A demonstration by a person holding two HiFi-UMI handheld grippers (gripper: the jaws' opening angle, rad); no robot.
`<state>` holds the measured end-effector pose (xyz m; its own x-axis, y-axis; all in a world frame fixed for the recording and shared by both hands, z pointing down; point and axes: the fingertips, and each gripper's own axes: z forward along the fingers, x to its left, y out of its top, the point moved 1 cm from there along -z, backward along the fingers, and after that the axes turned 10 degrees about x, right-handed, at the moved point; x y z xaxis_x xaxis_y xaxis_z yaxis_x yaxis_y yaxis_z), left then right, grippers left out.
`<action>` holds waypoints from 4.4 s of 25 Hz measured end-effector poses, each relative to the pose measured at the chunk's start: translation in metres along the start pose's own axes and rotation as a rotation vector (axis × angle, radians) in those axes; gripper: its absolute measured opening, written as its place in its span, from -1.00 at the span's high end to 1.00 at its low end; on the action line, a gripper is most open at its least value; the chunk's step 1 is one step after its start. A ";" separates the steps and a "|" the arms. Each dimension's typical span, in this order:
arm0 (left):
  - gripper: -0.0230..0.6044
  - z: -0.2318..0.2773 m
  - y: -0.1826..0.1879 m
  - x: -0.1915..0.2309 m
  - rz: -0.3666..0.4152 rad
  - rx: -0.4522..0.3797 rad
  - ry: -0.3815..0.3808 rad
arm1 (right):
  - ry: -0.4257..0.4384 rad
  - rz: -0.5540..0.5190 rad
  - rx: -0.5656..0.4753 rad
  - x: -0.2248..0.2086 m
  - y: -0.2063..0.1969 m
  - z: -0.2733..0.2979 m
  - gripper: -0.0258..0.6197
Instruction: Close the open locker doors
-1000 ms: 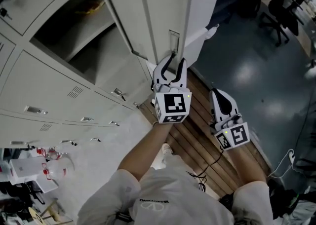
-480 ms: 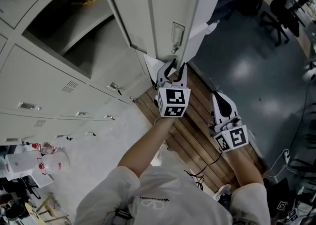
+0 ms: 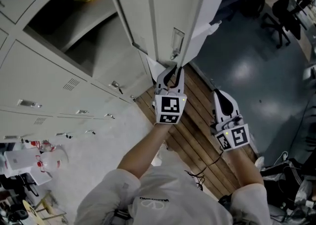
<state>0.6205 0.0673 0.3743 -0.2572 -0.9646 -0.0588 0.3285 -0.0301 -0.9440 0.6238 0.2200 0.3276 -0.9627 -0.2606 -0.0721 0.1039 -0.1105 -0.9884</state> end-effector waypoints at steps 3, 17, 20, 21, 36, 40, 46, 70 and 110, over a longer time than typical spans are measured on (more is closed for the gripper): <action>0.75 -0.033 -0.010 0.010 -0.001 -0.013 -0.031 | 0.092 -0.042 -0.016 0.021 0.019 0.019 0.87; 0.72 -0.118 -0.044 0.069 -0.002 -0.049 -0.092 | 0.481 -0.152 -0.040 0.165 0.046 0.111 0.59; 0.74 -0.127 -0.047 0.081 -0.001 -0.059 -0.086 | 0.487 -0.153 -0.049 0.171 0.051 0.122 0.56; 0.74 -0.129 -0.049 0.084 0.001 -0.060 -0.085 | 0.493 -0.157 -0.049 0.174 0.052 0.125 0.54; 0.76 -0.159 -0.062 0.126 0.013 -0.075 -0.056 | 0.602 -0.192 -0.055 0.238 0.062 0.164 0.45; 0.74 -0.168 -0.065 0.145 -0.001 -0.079 -0.040 | 0.619 -0.200 -0.050 0.253 0.063 0.174 0.48; 0.77 -0.194 -0.069 0.180 -0.010 -0.100 0.075 | 0.608 -0.191 -0.021 0.276 0.063 0.195 0.52; 0.91 -0.233 -0.055 0.266 -0.137 -0.148 0.305 | 0.574 -0.204 0.050 0.336 0.074 0.281 0.57; 0.91 -0.148 -0.074 0.335 -0.156 -0.031 0.444 | 0.539 -0.171 0.026 0.327 0.054 0.308 0.62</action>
<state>0.3756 -0.2150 0.3763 -0.6671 -0.7438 -0.0421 0.2297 -0.1517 -0.9614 0.3913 -0.1669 0.2922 -0.9570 0.2891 0.0239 -0.0648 -0.1330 -0.9890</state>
